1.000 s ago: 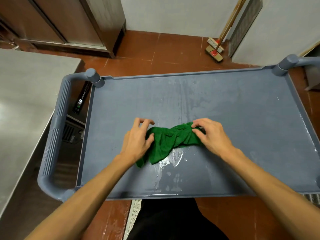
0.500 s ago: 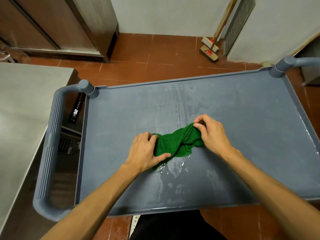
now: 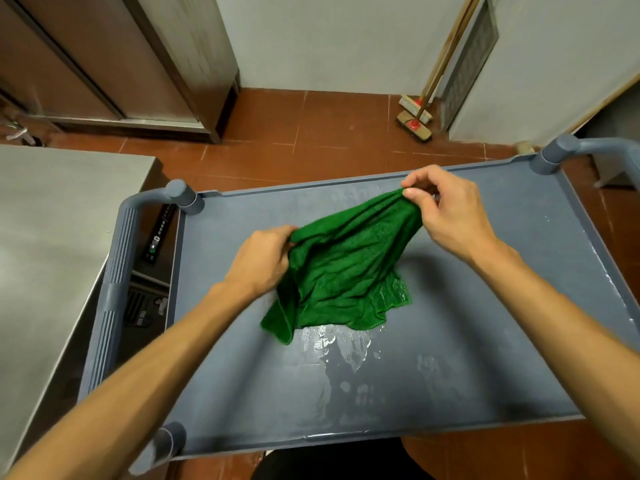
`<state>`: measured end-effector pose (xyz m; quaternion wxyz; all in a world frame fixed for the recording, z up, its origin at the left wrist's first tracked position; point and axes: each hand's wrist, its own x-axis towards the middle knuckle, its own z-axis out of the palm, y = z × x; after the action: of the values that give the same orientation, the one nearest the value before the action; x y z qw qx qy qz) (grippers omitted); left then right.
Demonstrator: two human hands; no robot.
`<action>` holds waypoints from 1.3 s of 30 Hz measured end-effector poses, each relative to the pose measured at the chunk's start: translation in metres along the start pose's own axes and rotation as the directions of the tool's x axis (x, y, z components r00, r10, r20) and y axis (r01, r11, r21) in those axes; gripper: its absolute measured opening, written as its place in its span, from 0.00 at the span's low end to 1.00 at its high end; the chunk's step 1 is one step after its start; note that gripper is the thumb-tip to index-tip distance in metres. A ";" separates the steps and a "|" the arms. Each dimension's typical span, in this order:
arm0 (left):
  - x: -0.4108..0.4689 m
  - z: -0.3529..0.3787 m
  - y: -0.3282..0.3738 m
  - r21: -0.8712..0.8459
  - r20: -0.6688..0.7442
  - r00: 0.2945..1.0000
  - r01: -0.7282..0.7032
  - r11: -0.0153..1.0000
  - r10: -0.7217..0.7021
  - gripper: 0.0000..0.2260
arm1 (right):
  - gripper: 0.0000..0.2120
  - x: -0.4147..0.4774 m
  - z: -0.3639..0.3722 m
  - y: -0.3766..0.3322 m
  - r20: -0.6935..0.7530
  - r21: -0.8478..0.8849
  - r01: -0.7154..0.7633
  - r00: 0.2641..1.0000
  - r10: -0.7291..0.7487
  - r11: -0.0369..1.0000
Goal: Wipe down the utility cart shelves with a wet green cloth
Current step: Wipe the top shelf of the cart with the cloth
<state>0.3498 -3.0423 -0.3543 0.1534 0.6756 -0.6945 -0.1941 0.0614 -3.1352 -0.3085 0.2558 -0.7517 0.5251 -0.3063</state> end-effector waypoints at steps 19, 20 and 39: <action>0.083 -0.094 0.049 0.073 -0.172 0.963 -0.199 0.977 0.209 0.12 | 0.10 0.066 -0.074 -0.015 -0.197 -0.150 0.179 0.958 -0.207 0.972; 0.082 -0.086 0.047 0.084 -0.146 0.968 -0.195 0.977 0.205 0.12 | 0.10 0.060 -0.069 -0.006 -0.175 -0.148 0.163 0.966 -0.188 0.975; 0.067 0.080 -0.001 0.200 0.260 0.965 -0.088 0.976 0.034 0.33 | 0.17 -0.014 0.064 0.110 0.264 -0.196 -0.159 0.942 0.209 0.968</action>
<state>0.3098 -3.1038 -0.4284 -0.0033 0.6357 -0.7456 -0.2001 0.0348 -3.1530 -0.4324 0.2898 -0.7544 0.5758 -0.1240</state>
